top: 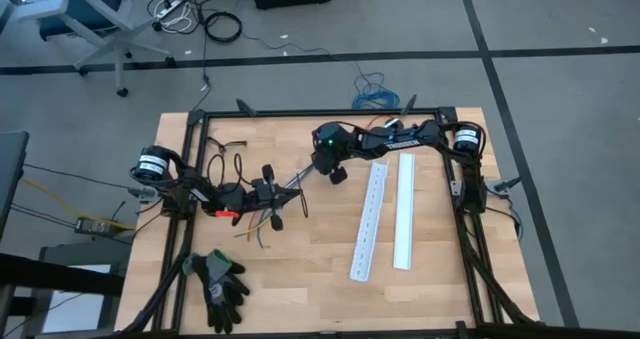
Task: Ziptie cables
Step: Wrap the cable wires with the black zip tie
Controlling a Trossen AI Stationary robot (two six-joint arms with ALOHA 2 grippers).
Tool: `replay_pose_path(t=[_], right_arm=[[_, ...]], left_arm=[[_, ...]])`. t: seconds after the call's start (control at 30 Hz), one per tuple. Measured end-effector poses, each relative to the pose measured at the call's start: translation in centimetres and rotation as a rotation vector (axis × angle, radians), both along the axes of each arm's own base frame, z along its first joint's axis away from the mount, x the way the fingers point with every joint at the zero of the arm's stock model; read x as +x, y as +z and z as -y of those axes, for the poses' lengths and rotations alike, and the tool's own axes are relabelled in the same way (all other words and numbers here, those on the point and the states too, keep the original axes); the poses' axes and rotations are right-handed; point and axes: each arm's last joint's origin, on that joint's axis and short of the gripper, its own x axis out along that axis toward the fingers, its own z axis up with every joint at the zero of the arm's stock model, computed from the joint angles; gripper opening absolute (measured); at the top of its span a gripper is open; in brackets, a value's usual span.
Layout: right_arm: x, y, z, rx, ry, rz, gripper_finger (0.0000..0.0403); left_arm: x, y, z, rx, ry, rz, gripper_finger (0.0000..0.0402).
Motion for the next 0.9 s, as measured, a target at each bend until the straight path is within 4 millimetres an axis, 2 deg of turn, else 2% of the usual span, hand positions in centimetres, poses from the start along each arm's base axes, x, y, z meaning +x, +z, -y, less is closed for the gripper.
replay_pose_path(t=[0.3,0.4,0.57,0.63,0.73,0.9], right_arm=[[-0.5,-0.2,1.1,0.13,-0.069,0.013,0.0095],[0.1,-0.6,1.5,0.177,-0.122,0.015,0.0088],[2.5,1.7,0.5,0.289,-0.199,0.142,0.0083],[2.8,2.3,0.1,0.3,-0.192,0.139,0.0083],[3.1,3.1,0.2,0.229,-0.184,0.142,0.0084],[3.2,4.0,0.0,0.178,-0.31,0.165,0.0082]], left_arm=[[0.0,0.0,0.0,0.001,0.0,0.0,0.0],[0.0,0.0,0.0,0.001,0.001,0.001,0.0],[0.0,0.0,0.0,-0.003,0.001,0.003,0.0],[0.0,0.0,0.0,-0.005,0.0,0.003,0.0],[0.0,0.0,0.0,-0.008,-0.001,0.004,0.0],[0.0,0.0,0.1,-0.015,-0.011,0.003,0.0001]])
